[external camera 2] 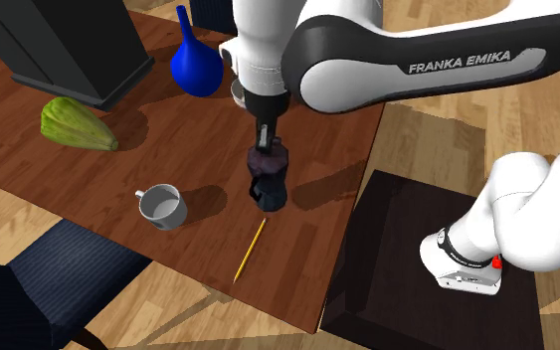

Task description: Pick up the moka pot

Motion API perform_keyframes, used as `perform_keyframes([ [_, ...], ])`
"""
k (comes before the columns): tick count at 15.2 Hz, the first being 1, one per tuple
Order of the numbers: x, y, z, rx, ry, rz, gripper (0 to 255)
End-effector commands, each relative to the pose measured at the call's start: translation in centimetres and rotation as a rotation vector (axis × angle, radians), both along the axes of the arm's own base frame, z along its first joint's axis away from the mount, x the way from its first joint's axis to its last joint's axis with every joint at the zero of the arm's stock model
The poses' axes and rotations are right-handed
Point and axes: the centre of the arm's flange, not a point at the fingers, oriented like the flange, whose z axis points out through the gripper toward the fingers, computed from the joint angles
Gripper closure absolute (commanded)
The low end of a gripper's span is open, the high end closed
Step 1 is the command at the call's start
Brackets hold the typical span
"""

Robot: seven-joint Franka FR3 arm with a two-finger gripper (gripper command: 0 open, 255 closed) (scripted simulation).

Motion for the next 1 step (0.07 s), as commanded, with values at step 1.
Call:
perform_keyframes([
  [1, -0.1, -0.04, 0.44, 0.0, -0.001, 0.0, 255],
])
